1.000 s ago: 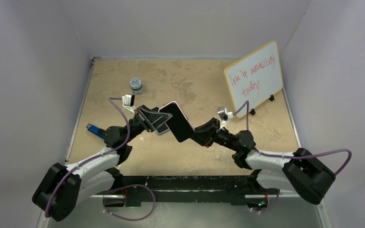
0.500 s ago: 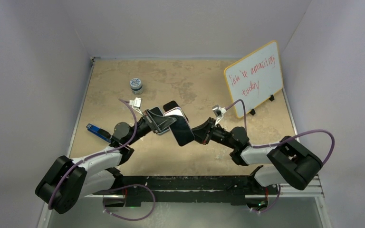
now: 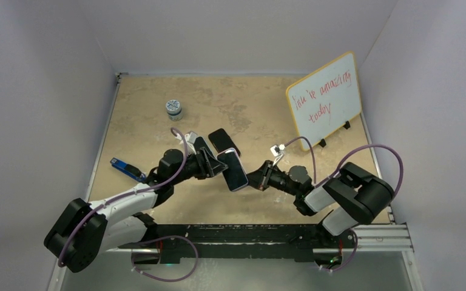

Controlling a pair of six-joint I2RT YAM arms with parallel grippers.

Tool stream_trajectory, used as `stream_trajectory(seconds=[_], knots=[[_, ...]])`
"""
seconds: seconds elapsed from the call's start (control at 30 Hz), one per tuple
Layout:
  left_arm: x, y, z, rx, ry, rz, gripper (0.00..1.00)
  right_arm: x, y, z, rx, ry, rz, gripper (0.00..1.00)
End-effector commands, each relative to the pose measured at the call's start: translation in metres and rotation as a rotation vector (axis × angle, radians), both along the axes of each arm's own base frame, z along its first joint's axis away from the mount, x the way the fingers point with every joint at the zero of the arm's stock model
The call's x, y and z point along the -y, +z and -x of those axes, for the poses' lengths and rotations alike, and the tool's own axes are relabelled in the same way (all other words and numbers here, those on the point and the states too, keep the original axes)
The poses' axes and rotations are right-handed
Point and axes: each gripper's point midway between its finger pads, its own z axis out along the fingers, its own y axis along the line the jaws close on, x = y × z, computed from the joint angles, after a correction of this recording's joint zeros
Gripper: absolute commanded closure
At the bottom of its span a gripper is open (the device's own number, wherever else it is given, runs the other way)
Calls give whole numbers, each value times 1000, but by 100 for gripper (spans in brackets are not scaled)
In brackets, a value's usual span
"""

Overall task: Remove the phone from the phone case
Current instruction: Remove the phone case from the phone.

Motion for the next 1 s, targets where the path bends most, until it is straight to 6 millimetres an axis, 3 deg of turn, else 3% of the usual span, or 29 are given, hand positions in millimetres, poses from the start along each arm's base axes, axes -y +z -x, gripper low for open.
stream_trajectory(seconds=[0.0,0.23,0.5,0.67,0.97], knots=[[-22,1,-18,73,77,-194,37,3,75,-8,181,-48,-266,100],[-21,23,-11,193,34,-413,31,7,34,-14,10,-106,-194,100],[24,30,24,404,-83,-711,30,5,17,-15,-116,-115,-186,100],[45,33,38,534,-119,-861,31,6,13,-15,-142,-123,-182,100],[69,15,57,671,-160,-1094,38,4,15,-16,-143,-115,-174,100]])
